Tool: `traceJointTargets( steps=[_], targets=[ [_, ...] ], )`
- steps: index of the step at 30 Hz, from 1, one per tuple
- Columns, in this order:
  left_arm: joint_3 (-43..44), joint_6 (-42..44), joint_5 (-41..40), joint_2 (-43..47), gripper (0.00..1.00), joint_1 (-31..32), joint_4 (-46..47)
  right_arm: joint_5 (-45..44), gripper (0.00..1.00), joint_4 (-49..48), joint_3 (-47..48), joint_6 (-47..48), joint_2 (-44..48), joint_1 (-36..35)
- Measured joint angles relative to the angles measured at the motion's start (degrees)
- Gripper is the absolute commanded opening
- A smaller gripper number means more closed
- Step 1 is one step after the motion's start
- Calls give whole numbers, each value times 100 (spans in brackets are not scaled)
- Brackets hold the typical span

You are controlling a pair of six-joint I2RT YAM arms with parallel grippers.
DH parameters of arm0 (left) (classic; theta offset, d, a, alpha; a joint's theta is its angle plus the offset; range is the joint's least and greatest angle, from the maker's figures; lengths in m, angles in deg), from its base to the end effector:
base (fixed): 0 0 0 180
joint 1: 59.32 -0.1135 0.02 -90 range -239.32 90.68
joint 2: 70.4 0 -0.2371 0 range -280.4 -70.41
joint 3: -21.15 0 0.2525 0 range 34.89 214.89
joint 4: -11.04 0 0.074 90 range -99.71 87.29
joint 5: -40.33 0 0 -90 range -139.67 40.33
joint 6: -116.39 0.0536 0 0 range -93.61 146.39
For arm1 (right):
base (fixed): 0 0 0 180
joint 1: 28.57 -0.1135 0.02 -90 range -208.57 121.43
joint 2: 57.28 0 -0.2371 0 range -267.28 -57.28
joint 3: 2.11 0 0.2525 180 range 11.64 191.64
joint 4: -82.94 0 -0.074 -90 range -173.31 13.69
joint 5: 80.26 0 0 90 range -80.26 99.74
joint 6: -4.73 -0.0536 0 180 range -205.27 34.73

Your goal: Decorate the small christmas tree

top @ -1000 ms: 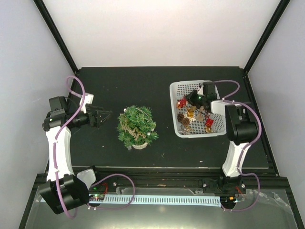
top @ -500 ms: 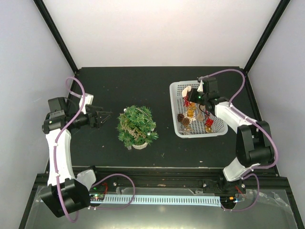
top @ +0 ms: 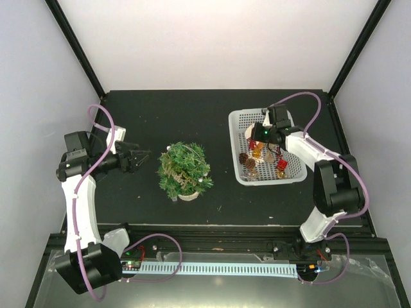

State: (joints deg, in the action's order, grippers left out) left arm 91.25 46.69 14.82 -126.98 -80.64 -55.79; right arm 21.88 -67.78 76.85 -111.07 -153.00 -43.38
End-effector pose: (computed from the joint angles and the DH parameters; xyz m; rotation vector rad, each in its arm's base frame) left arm 0.1973 0.0251 0.2926 0.4014 2.0078 -0.9457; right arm 0.3579 0.1063 0.1856 0.1289 2.4284 0.5826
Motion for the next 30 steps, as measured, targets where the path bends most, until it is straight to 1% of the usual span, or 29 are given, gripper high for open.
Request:
traceJointTargets(
  steps=[4, 7, 11, 19, 26, 30],
  targets=[
    [0, 0, -2, -2, 99, 0, 0, 83, 24, 116, 46, 20, -426, 0],
    [0, 0, -2, -2, 99, 0, 0, 160, 26, 170, 48, 7, -564, 0],
    [0, 0, -2, -4, 99, 0, 0, 232, 33, 190, 127, 13, -570, 0],
    [0, 0, -2, -4, 99, 0, 0, 396, 34, 149, 195, 15, -570, 0],
    [0, 0, -2, -4, 99, 0, 0, 361, 35, 190, 289, -2, -719, 0],
    [0, 0, -2, -4, 99, 0, 2, 256, 35, 299, 503, -2, -920, 0]
  ],
)
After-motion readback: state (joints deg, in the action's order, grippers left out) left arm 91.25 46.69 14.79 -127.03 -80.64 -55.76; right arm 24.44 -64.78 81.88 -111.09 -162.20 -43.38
